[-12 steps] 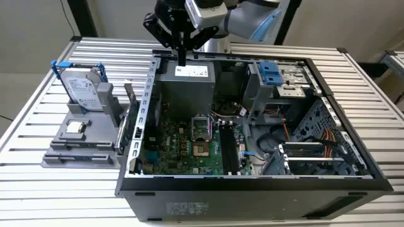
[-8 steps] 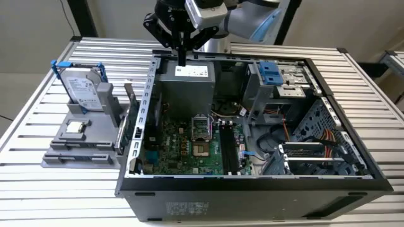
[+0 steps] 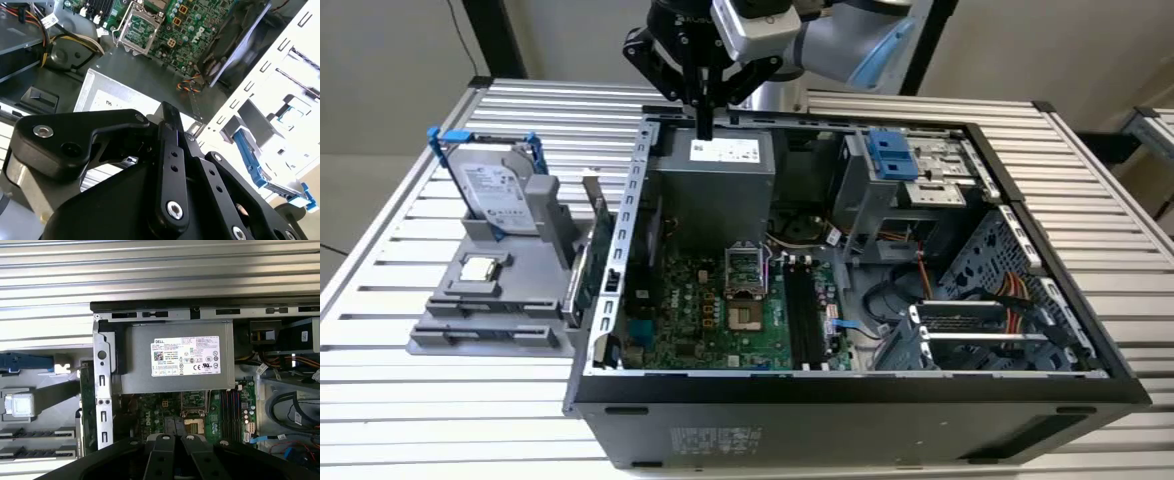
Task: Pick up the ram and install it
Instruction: 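Reach for the ram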
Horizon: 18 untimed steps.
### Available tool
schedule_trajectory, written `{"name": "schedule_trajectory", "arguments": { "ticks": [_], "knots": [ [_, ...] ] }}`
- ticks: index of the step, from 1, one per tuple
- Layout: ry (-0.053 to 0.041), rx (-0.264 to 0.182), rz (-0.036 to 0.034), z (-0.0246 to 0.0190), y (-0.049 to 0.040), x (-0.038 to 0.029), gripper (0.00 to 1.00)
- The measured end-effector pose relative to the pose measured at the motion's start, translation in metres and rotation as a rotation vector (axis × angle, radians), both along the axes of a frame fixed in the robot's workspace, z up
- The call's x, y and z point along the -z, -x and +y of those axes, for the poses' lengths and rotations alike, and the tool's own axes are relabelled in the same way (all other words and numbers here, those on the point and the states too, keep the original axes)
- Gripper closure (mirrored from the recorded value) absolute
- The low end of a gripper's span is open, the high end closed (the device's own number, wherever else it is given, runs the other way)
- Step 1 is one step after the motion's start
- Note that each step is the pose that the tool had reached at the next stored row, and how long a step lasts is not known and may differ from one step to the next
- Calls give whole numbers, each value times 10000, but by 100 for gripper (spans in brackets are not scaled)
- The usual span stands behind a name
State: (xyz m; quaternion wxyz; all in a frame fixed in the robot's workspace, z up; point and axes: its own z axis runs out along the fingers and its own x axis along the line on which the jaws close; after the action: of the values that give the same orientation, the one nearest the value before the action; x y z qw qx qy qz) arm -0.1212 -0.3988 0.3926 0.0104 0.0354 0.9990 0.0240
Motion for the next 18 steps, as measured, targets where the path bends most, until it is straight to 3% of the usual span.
{"name": "schedule_trajectory", "arguments": {
  "ticks": [18],
  "knots": [
    [0, 0, 0, 0, 4, 0, 100]
  ]
}}
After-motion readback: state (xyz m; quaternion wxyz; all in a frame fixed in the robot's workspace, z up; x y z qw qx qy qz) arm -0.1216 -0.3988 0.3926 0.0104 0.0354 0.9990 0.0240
